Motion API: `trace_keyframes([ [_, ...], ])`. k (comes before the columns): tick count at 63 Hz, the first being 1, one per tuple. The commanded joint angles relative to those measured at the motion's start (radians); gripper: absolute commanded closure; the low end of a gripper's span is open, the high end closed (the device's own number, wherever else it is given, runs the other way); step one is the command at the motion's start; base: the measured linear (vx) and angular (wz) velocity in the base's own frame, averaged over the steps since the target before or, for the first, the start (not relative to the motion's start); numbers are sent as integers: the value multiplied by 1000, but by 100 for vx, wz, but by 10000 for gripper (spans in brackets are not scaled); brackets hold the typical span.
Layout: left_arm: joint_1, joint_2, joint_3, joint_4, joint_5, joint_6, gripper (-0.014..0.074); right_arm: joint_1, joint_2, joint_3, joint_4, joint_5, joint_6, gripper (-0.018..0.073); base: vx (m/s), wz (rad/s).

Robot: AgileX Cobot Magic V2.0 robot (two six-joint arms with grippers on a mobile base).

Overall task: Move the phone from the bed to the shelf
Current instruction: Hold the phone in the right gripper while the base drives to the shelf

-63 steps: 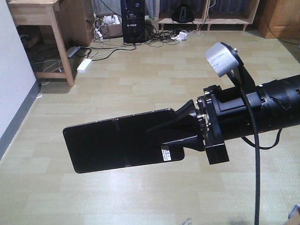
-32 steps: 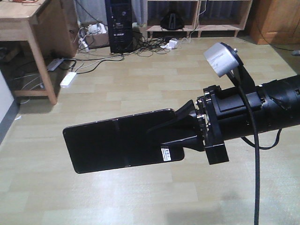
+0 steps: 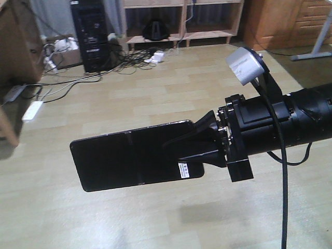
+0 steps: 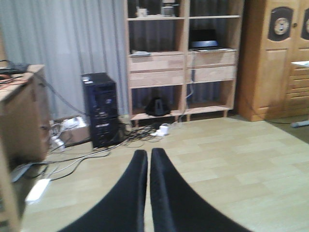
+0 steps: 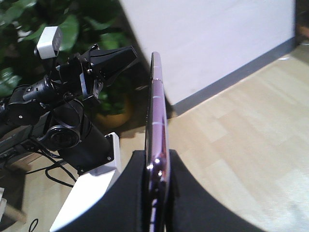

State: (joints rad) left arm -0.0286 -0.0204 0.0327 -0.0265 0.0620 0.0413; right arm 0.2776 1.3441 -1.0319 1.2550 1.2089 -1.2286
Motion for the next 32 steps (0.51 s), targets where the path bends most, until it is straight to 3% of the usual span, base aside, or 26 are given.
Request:
trace_keyframes([
  [1, -5, -7, -25, -11, -69, -9, 595, -2, -30, -27, 95, 79, -6, 562, 39, -34],
  [32, -5, -7, -25, -11, -69, -9, 595, -2, -30, -27, 95, 78, -6, 562, 40, -33],
])
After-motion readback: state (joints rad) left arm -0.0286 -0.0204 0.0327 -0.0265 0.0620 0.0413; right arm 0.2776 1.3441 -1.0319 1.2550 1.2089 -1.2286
